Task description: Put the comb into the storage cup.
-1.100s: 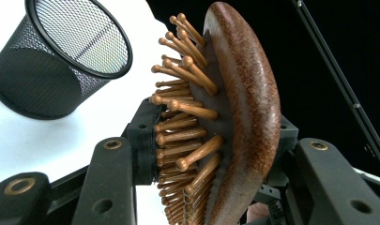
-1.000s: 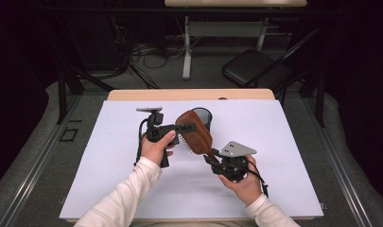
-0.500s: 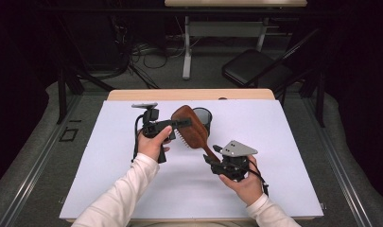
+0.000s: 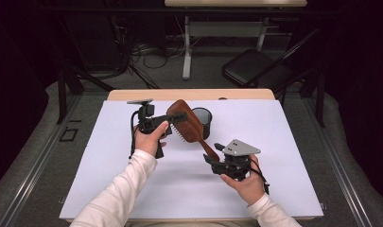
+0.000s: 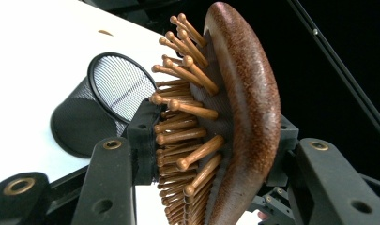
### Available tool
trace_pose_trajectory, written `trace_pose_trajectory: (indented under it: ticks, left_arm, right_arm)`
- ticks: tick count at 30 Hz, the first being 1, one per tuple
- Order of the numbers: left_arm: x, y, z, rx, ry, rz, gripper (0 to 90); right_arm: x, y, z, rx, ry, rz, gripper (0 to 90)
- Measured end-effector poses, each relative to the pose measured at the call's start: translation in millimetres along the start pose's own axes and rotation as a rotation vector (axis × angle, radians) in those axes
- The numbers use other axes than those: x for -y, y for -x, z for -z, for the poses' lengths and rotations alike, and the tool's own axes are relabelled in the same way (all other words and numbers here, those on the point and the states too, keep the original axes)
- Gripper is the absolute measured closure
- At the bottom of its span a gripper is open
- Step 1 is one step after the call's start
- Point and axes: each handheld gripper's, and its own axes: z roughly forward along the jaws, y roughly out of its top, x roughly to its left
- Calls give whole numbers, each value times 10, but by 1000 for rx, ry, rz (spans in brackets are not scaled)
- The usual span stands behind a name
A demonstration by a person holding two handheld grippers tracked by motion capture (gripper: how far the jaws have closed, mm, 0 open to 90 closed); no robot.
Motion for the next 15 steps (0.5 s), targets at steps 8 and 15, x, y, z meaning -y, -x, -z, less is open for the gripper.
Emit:
trace_pose_trajectory:
  ticks: [8,15]
  left_arm:
    - [-65,32,44,-23,22,-29,508]
    - [-122,76,66,-35,34,-42,508]
  right_arm:
    - [-4,-9,-4,-17,15,8,445]
    - [-13,21,9,-29,22,-21,448]
